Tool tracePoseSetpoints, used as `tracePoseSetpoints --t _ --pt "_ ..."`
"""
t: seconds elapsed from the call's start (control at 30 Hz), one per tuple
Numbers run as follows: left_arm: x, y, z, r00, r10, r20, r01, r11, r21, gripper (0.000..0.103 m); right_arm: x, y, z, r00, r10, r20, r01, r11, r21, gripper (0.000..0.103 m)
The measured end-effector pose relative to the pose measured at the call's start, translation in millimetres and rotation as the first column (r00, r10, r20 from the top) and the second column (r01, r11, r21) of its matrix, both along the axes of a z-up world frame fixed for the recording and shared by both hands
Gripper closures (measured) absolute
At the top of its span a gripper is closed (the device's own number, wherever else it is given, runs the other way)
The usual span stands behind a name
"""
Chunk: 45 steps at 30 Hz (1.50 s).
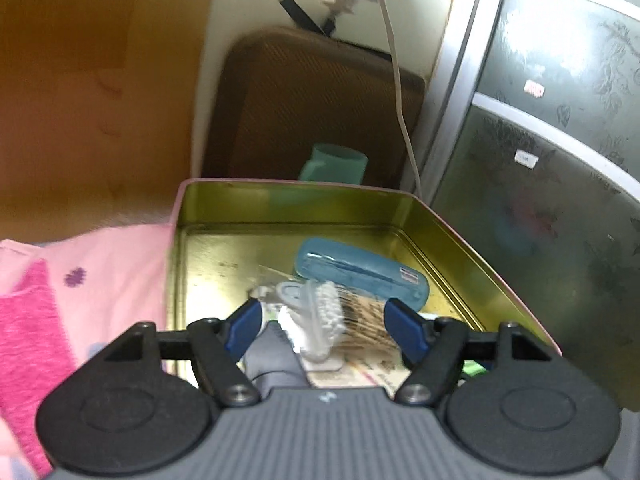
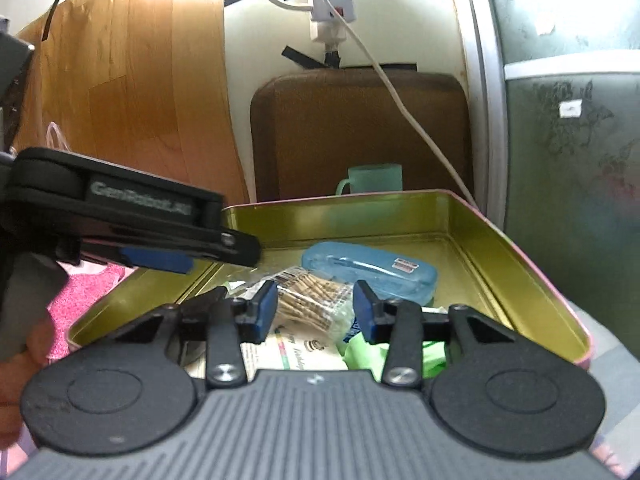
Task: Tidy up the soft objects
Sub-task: 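Place the cotton swab bag into the pink tin and release it, then grasp the pink terry towel on the sheet with the right tool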
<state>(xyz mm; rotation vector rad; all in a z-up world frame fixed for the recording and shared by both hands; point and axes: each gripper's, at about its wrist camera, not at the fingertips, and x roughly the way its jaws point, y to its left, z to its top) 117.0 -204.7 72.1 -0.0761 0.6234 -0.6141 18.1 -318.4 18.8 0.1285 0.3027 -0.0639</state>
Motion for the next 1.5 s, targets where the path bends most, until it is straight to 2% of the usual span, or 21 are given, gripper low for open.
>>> tracePoseSetpoints --t 0.23,0.4,0.47,0.57,0.67,0.8,0.87,0.93,0.97,1.13,1.5 --pt "-31 62 4 0.998 0.053 0.036 -0.052 0.998 -0.027 0.032 -20 13 6 0.999 0.015 0.030 -0.016 0.999 0.032 0.058" --pt "-44 134 -11 0.981 0.191 0.029 -0.191 0.982 -0.006 0.031 -23 34 13 0.998 0.051 0.049 -0.052 0.998 0.020 0.058" --pt "-43 163 -20 0.965 0.260 0.017 -0.260 0.965 0.017 0.031 -25 45 17 0.996 0.076 0.054 -0.078 0.997 0.023 0.058" --pt "-40 196 -34 0.930 0.367 0.019 -0.367 0.927 0.079 0.031 -28 69 22 0.988 0.138 0.066 -0.139 0.990 0.006 0.058" --pt "-37 226 -47 0.904 0.428 0.012 -0.426 0.898 0.111 0.031 -32 98 27 0.975 0.214 0.064 -0.212 0.977 -0.030 0.056" --pt "-32 253 -62 0.865 0.501 0.034 -0.499 0.851 0.164 0.031 -29 139 27 0.943 0.331 0.018 -0.330 0.942 -0.060 0.054" --pt "-29 264 -71 0.847 0.531 0.014 -0.525 0.832 0.180 0.030 -21 156 22 0.928 0.371 -0.029 -0.372 0.927 -0.057 0.054" --pt "-32 274 -70 0.845 0.535 0.001 -0.531 0.838 0.128 0.022 -12 171 13 0.916 0.393 -0.080 -0.398 0.915 -0.059 0.054" --pt "-31 272 -72 0.840 0.543 -0.005 -0.537 0.831 0.146 0.022 -8 178 9 0.911 0.399 -0.101 -0.407 0.911 -0.064 0.054" --pt "-29 263 -72 0.852 0.524 0.009 -0.516 0.837 0.183 0.021 18 201 -3 0.901 0.395 -0.180 -0.415 0.905 -0.094 0.054" --pt "-29 268 -74 0.855 0.518 0.001 -0.512 0.844 0.160 0.021 48 221 -11 0.904 0.363 -0.225 -0.402 0.900 -0.167 0.049"
